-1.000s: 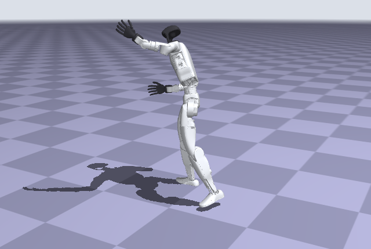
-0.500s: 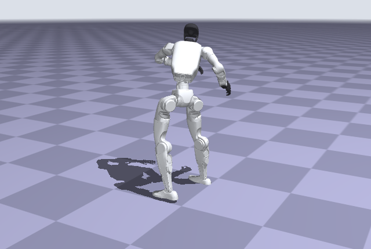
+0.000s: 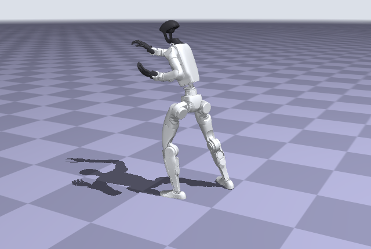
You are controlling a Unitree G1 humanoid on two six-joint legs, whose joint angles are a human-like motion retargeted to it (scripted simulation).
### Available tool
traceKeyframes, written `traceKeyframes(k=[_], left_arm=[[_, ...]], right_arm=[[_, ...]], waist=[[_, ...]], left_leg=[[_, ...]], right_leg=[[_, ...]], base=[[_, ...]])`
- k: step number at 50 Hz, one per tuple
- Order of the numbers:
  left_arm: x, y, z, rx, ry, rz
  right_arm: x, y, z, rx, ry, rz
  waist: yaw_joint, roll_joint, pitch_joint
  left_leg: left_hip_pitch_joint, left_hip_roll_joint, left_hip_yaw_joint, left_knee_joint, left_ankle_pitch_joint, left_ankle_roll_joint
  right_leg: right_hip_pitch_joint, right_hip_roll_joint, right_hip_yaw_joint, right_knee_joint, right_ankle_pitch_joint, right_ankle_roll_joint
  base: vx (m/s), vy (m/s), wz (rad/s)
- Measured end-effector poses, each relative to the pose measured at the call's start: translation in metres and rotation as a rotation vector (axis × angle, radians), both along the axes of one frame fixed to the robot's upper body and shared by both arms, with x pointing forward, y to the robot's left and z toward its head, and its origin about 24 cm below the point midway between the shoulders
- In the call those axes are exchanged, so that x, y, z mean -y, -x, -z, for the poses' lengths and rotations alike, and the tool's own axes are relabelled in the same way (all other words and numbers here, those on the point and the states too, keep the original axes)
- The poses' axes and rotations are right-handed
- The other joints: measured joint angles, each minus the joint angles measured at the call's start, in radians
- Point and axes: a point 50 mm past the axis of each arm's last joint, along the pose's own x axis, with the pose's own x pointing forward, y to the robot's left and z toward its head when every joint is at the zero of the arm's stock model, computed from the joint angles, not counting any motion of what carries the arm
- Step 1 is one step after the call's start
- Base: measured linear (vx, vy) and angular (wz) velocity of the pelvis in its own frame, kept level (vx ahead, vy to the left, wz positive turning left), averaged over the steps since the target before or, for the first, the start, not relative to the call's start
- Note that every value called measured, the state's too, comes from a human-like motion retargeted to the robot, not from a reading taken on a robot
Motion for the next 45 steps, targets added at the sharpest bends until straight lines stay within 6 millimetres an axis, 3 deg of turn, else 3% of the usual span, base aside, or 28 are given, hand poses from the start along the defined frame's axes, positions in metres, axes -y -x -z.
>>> traceKeyframes(k=[2,3,5,7,9,11,13,15,18,20,22,25,27,30,31,33,35,36,37,38,40,42,43,44,45], left_arm=[[0.006,-0.003,-0.002,0.018,-0.003,0.033],[0.011,-0.006,-0.005,0.026,0.003,0.056],[0.021,-0.014,-0.022,0.106,-0.062,0.041],[0.03,-0.019,-0.054,0.28,-0.154,-0.03],[0.052,-0.022,-0.09,0.48,-0.235,-0.066],[0.075,-0.025,-0.13,0.709,-0.384,-0.166],[0.102,-0.035,-0.171,0.926,-0.622,-0.355],[0.127,-0.057,-0.214,1.077,-0.901,-0.637],[0.154,-0.12,-0.269,1.1,-1.379,-1.172],[0.134,-0.17,-0.286,0.912,-1.737,-1.502],[0.093,-0.205,-0.282,0.569,-2.003,-1.604],[0.041,-0.217,-0.274,0.212,-1.98,-1.498],[0.041,-0.212,-0.274,0.312,-1.769,-1.396],[0.061,-0.191,-0.256,0.524,-1.275,-1.147],[0.068,-0.182,-0.238,0.549,-1.106,-1.009],[0.072,-0.164,-0.196,0.519,-0.835,-0.701],[0.06,-0.146,-0.147,0.407,-0.642,-0.426],[0.05,-0.141,-0.119,0.334,-0.625,-0.337],[0.038,-0.134,-0.09,0.249,-0.586,-0.273],[0.024,-0.126,-0.06,0.13,-0.513,-0.248],[-0.008,-0.106,0.0,-0.139,-0.403,-0.388],[-0.017,-0.075,0.05,-0.27,-0.381,-0.215],[-0.027,-0.059,0.069,-0.333,-0.374,-0.198],[-0.044,-0.046,0.082,-0.436,-0.327,-0.313],[-0.064,-0.032,0.094,-0.555,-0.259,-0.493]], right_arm=[[0.041,-0.036,-0.014,-0.167,0.003,0.381],[0.065,-0.042,-0.014,-0.279,-0.083,0.515],[0.094,-0.04,-0.015,-0.365,-0.341,0.581],[0.071,-0.043,-0.021,-0.32,-0.489,0.336],[0.033,-0.045,-0.012,-0.259,-0.452,0.097],[-0.018,-0.043,0.011,-0.229,-0.374,-0.115],[-0.053,-0.031,0.04,-0.231,-0.366,-0.297],[-0.071,-0.015,0.073,-0.256,-0.414,-0.451],[-0.069,0.012,0.113,-0.307,-0.529,-0.621],[-0.066,0.025,0.145,-0.368,-0.615,-0.666],[-0.065,0.035,0.177,-0.438,-0.746,-0.697],[-0.045,0.055,0.221,-0.554,-0.931,-0.686],[-0.013,0.074,0.245,-0.581,-1.167,-0.669],[0.043,0.103,0.288,-0.563,-1.491,-0.512],[0.059,0.112,0.299,-0.48,-1.659,-0.499],[0.093,0.13,0.316,-0.328,-1.9,-0.474],[0.125,0.145,0.321,-0.072,-2.066,-0.487],[0.141,0.152,0.323,-0.144,-2.015,-0.437],[0.155,0.159,0.322,-0.102,-2.035,-0.459],[0.166,0.169,0.316,0.181,-2.167,-0.619],[0.188,0.19,0.312,0.43,-2.2,-0.719],[0.211,0.211,0.303,0.41,-2.099,-0.691],[0.225,0.221,0.297,0.236,-2.0,-0.559],[0.237,0.23,0.286,0.344,-1.978,-0.57],[0.246,0.24,0.276,0.591,-1.99,-0.656]], waist=[[0.085,0.018,-0.022],[0.117,0.024,-0.031],[0.147,0.048,-0.045],[0.111,0.086,-0.045],[0.068,0.117,-0.062],[-0.011,0.137,-0.076],[-0.097,0.151,-0.084],[-0.197,0.155,-0.091],[-0.341,0.141,-0.056],[-0.436,0.133,-0.042],[-0.517,0.122,-0.028],[-0.598,0.107,-0.017],[-0.613,0.097,-0.012],[-0.601,0.078,-0.014],[-0.595,0.069,-0.016],[-0.587,0.05,-0.022],[-0.581,0.031,-0.024],[-0.574,0.017,-0.022],[-0.567,0.005,-0.02],[-0.56,-0.006,-0.017],[-0.53,-0.044,-0.006],[-0.484,-0.091,0.003],[-0.453,-0.118,0.003],[-0.424,-0.146,0.001],[-0.396,-0.175,-0.003]], left_leg=[[-0.008,-0.027,-0.005,0.012,-0.008,0.006],[-0.01,-0.043,-0.012,0.013,-0.008,0.009],[-0.004,-0.069,-0.038,0.006,-0.003,0.005],[0.019,-0.08,-0.074,-0.011,0.004,-0.01],[0.047,-0.081,-0.103,-0.041,0.014,-0.033],[0.078,-0.072,-0.118,-0.074,0.022,-0.039],[0.105,-0.06,-0.125,-0.105,0.023,-0.028],[0.126,-0.049,-0.126,-0.13,0.019,-0.012],[0.153,-0.044,-0.121,-0.173,0.023,-0.003],[0.163,-0.047,-0.114,-0.196,0.028,0.008],[0.167,-0.05,-0.1,-0.215,0.035,0.012],[0.168,-0.053,-0.073,-0.226,0.04,0.003],[0.167,-0.055,-0.053,-0.223,0.039,-0.009],[0.162,-0.067,-0.028,-0.211,0.032,-0.013],[0.159,-0.07,-0.025,-0.204,0.029,-0.018],[0.152,-0.071,-0.021,-0.185,0.02,-0.026],[0.15,-0.066,-0.024,-0.168,0.009,-0.032],[0.15,-0.064,-0.03,-0.161,0.003,-0.027],[0.151,-0.061,-0.037,-0.156,-0.002,-0.024],[0.154,-0.057,-0.048,-0.157,-0.004,-0.027],[0.157,-0.058,-0.078,-0.162,-0.006,-0.015],[0.158,-0.057,-0.12,-0.177,0.0,-0.025],[0.151,-0.056,-0.142,-0.179,-0.001,-0.021],[0.141,-0.059,-0.166,-0.186,0.004,-0.019],[0.13,-0.065,-0.192,-0.195,0.012,-0.017]], right_leg=[[0.021,-0.026,0.0,-0.018,0.025,0.015],[0.034,-0.037,-0.003,-0.026,0.039,0.019],[0.065,-0.05,-0.017,-0.031,0.067,0.018],[0.093,-0.044,-0.031,-0.012,0.093,-0.004],[0.098,-0.033,-0.038,0.028,0.12,-0.015],[0.08,-0.02,-0.033,0.086,0.145,-0.03],[0.051,-0.009,-0.03,0.152,0.17,-0.042],[0.018,-0.003,-0.036,0.218,0.19,-0.052],[-0.023,-0.01,-0.068,0.298,0.215,-0.058],[-0.046,-0.022,-0.101,0.334,0.231,-0.067],[-0.065,-0.035,-0.135,0.351,0.244,-0.078],[-0.086,-0.047,-0.169,0.351,0.255,-0.094],[-0.089,-0.05,-0.173,0.333,0.256,-0.098],[-0.087,-0.062,-0.167,0.297,0.255,-0.089],[-0.084,-0.066,-0.169,0.287,0.254,-0.085],[-0.078,-0.071,-0.179,0.277,0.251,-0.081],[-0.067,-0.071,-0.201,0.278,0.247,-0.082],[-0.063,-0.072,-0.213,0.285,0.246,-0.086],[-0.058,-0.072,-0.227,0.293,0.244,-0.09],[-0.048,-0.069,-0.242,0.301,0.243,-0.096],[-0.034,-0.069,-0.263,0.322,0.24,-0.103],[-0.024,-0.067,-0.278,0.357,0.237,-0.11],[-0.04,-0.075,-0.278,0.407,0.23,-0.107],[-0.056,-0.085,-0.279,0.452,0.227,-0.103],[-0.072,-0.095,-0.28,0.494,0.225,-0.099]], base=[[0.11,0.25,0.6],[0.11,0.24,0.79],[0.12,0.22,0.9],[0.12,0.19,0.8],[0.12,0.16,0.48],[0.1,0.12,0.09],[0.07,0.11,-0.11],[0.05,0.1,-0.15],[0.03,0.11,-0.17],[0.03,0.13,-0.26],[0.0,0.12,-0.43],[0.0,0.1,-0.55],[0.02,0.06,-0.56],[0.04,0.03,-0.43],[0.06,0.01,-0.27],[0.07,-0.01,-0.15],[0.08,-0.02,0.02],[0.09,-0.03,0.19],[0.1,-0.05,0.36],[0.11,-0.06,0.53],[0.11,-0.07,0.78],[0.11,-0.1,1.05],[0.11,-0.12,1.17],[0.1,-0.13,1.27],[0.07,-0.1,1.49]])
